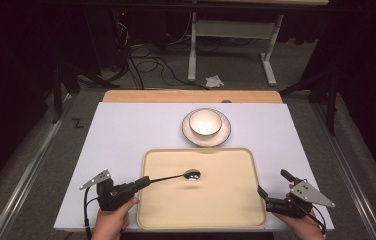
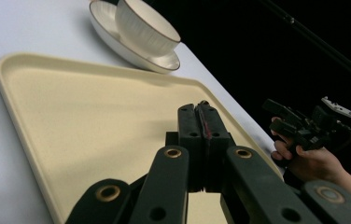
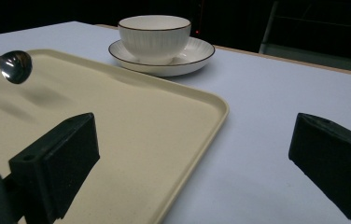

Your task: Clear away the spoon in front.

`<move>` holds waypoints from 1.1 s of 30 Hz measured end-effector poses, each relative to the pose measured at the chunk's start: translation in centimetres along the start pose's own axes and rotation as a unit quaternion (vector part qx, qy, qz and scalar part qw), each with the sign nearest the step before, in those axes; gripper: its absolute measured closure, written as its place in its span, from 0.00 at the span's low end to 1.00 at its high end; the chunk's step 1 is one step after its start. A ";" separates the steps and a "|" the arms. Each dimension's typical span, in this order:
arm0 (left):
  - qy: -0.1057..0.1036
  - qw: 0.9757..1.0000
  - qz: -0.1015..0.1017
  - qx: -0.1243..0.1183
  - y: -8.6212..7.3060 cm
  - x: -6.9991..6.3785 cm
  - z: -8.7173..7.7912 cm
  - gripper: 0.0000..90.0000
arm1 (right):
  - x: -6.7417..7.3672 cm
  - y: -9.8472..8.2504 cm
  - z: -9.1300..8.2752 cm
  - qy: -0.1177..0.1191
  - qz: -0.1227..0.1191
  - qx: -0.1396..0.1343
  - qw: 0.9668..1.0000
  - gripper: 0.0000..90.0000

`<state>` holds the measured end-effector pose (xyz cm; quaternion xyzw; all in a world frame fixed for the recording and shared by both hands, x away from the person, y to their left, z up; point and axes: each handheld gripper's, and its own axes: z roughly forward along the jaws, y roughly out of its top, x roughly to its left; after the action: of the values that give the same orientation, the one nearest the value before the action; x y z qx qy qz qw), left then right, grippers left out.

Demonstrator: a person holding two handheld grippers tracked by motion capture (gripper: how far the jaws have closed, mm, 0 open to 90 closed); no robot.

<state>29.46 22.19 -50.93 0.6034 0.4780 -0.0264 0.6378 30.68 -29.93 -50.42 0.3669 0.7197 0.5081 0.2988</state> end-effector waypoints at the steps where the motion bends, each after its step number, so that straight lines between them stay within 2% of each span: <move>1: -0.001 1.000 -0.004 0.000 -0.1 0.1 0.1 1.00 | 0.0 0.0 0.0 0.000 0.001 0.000 1.000 0.03; 6: 0.000 1.000 -0.005 0.014 -0.5 0.3 0.5 1.00 | 0.0 0.0 0.0 0.000 0.002 0.000 1.000 0.03; 9: 0.002 1.000 -0.026 0.017 -0.7 0.7 0.7 1.00 | 0.0 0.0 0.0 0.000 0.001 0.001 1.000 0.03; 11: 0.006 0.999 -0.034 0.025 -0.9 1.1 0.9 1.00 | 0.0 0.0 0.0 0.001 0.002 0.001 1.000 0.03; 15: 0.005 0.999 -0.048 0.025 -1.0 1.5 0.9 0.99 | 0.0 0.0 0.0 0.001 0.001 0.002 1.000 0.03; 16: 0.012 0.998 -0.058 0.028 -1.1 1.7 0.9 0.99 | 0.0 0.0 0.0 0.001 0.000 0.002 1.000 0.03; 18: 0.017 0.997 -0.065 0.029 -1.2 1.9 1.0 0.98 | 0.0 0.0 0.1 0.002 0.000 0.004 1.000 0.03; 26: 0.045 0.996 -0.059 0.042 -1.3 2.2 1.1 0.92 | 0.1 0.0 0.1 0.001 0.001 0.006 1.000 0.03; 29: 0.057 0.996 -0.042 0.048 -1.2 2.0 1.1 0.87 | 0.1 0.0 0.1 0.002 -0.004 0.006 1.000 0.03; 33: 0.067 0.996 -0.015 0.052 -0.9 1.4 1.2 0.75 | 0.1 0.0 0.1 0.004 -0.003 0.006 1.000 0.03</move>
<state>30.35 21.72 -52.73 0.6290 0.5263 -0.0205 0.5718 30.70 -29.76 -50.48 0.3643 0.7248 0.5044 0.2959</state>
